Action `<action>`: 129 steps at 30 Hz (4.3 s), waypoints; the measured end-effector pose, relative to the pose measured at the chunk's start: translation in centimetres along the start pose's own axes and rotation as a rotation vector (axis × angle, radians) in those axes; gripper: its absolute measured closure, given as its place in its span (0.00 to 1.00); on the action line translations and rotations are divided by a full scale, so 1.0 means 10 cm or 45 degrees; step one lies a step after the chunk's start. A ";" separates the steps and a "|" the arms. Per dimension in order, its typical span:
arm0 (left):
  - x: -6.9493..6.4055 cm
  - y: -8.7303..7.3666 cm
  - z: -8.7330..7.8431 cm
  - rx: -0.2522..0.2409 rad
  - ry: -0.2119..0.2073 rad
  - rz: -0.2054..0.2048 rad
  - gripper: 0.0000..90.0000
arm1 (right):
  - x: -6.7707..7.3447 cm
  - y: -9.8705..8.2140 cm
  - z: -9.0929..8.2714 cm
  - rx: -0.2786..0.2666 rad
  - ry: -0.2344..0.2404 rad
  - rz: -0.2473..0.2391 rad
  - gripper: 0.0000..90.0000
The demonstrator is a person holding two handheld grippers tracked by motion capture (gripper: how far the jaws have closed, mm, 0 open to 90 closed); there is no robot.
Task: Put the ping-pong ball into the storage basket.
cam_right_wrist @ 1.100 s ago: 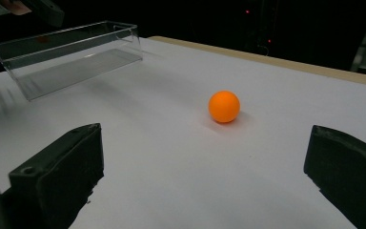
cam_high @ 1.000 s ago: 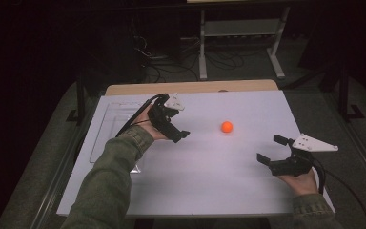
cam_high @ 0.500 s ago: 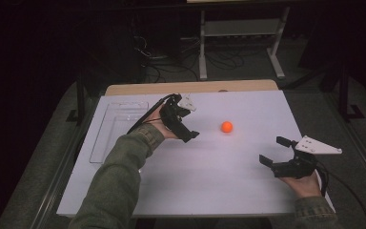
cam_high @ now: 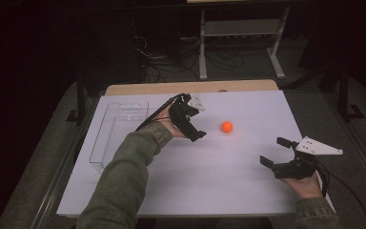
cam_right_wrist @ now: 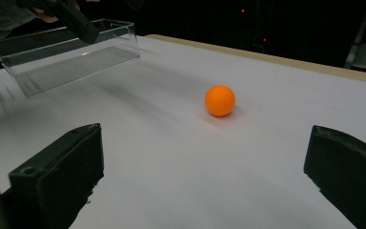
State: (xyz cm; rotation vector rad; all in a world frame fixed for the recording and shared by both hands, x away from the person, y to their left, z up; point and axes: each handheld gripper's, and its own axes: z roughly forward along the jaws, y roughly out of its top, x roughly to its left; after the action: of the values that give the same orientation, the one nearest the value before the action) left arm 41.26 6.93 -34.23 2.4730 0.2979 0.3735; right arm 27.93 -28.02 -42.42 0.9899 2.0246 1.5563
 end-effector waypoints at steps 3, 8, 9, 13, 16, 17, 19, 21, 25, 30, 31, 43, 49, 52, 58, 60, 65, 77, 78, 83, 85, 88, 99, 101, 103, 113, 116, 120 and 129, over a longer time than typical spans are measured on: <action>0.00 0.02 0.03 0.000 -0.005 0.005 0.00 | 0.00 0.00 0.00 0.002 0.003 0.002 0.00; 0.00 0.06 0.07 0.003 -0.016 0.017 0.00 | 0.01 -0.01 -0.01 0.002 0.011 -0.004 0.00; 0.01 0.07 0.07 -0.001 -0.020 0.018 0.00 | 0.01 -0.01 -0.01 0.002 0.012 -0.005 0.00; 0.02 0.08 0.13 -0.015 -0.034 0.018 0.00 | 0.02 -0.01 -0.01 0.005 0.014 -0.002 0.00; 0.01 0.08 0.17 -0.008 -0.044 0.026 0.00 | 0.03 -0.01 -0.02 0.008 0.016 -0.004 0.00; 0.01 0.09 0.18 -0.008 -0.046 0.027 0.00 | 0.03 -0.01 -0.02 0.008 0.016 -0.004 0.00; 0.02 0.09 0.19 -0.003 -0.048 0.031 0.00 | 0.03 -0.01 -0.02 0.009 0.016 -0.003 0.00; 0.04 0.10 0.20 -0.001 -0.050 0.031 0.00 | 0.03 -0.01 -0.02 0.010 0.015 -0.003 0.00; 0.06 0.09 0.24 0.004 -0.051 0.027 0.00 | 0.03 -0.02 -0.02 0.012 0.015 -0.002 0.00; 0.06 0.11 0.33 0.008 -0.060 0.020 0.00 | 0.03 -0.02 -0.03 0.011 0.015 0.000 0.00; 0.05 0.11 0.35 0.006 -0.063 0.022 0.00 | 0.03 -0.02 -0.03 0.013 0.014 -0.001 0.00; 0.04 0.24 0.59 0.003 -0.095 0.055 0.00 | 0.04 -0.02 -0.04 0.008 0.007 -0.011 0.00; 0.03 0.28 0.69 0.013 -0.110 0.069 0.00 | 0.04 -0.02 -0.06 0.000 0.003 -0.007 0.00; 0.03 0.30 0.72 0.012 -0.110 0.071 0.00 | 0.03 -0.02 -0.06 -0.002 0.002 -0.007 0.00; 0.02 0.37 0.81 -0.003 -0.121 0.085 0.00 | 0.04 -0.02 -0.07 0.003 0.005 -0.007 0.00; 0.01 0.40 0.85 -0.003 -0.125 0.095 0.00 | 0.04 -0.02 -0.07 0.003 0.005 -0.008 0.00; -0.02 0.46 0.95 0.004 -0.141 0.122 0.00 | 0.04 -0.02 -0.08 0.001 0.006 -0.006 0.00; 0.01 0.52 1.08 0.014 -0.157 0.127 0.00 | 0.06 -0.02 -0.13 -0.017 0.001 0.005 0.00; 0.01 0.52 1.10 0.015 -0.158 0.126 0.00 | 0.06 -0.03 -0.13 -0.015 0.001 0.005 0.00; 0.02 0.51 1.16 0.020 -0.159 0.125 0.00 | 0.06 -0.03 -0.15 -0.015 -0.001 0.001 0.00; 0.02 0.51 1.18 0.013 -0.159 0.129 0.03 | 0.07 -0.02 -0.16 -0.019 -0.002 0.001 0.00; 0.03 0.51 1.22 0.023 -0.166 0.128 0.05 | 0.08 -0.02 -0.17 -0.022 -0.002 -0.003 0.00; 0.08 0.45 1.36 0.064 -0.179 0.110 0.09 | 0.12 0.00 -0.16 -0.022 0.007 -0.015 0.00; 0.09 0.44 1.38 0.071 -0.177 0.111 0.10 | 0.12 0.00 -0.16 -0.019 0.009 -0.015 0.00; 0.10 0.42 1.40 0.070 -0.179 0.098 0.13 | 0.13 0.00 -0.16 -0.020 0.009 -0.016 0.00; 0.15 0.39 1.45 0.076 -0.175 0.107 0.18 | 0.13 0.00 -0.15 -0.014 0.008 -0.025 0.00; 0.16 0.38 1.46 0.074 -0.182 0.108 0.22 | 0.13 0.00 -0.15 -0.009 0.007 -0.027 0.00; 0.16 0.38 1.45 0.057 -0.178 0.117 0.28 | 0.13 0.00 -0.15 -0.007 0.007 -0.026 0.00; 0.17 0.40 1.45 0.043 -0.172 0.102 0.39 | 0.13 0.00 -0.14 0.004 0.009 -0.024 0.00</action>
State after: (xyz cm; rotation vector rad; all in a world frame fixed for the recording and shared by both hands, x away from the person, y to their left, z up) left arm 48.17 -3.53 -42.68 2.5347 0.1503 0.2345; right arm 26.10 -27.98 -41.91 0.9648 2.0360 1.5499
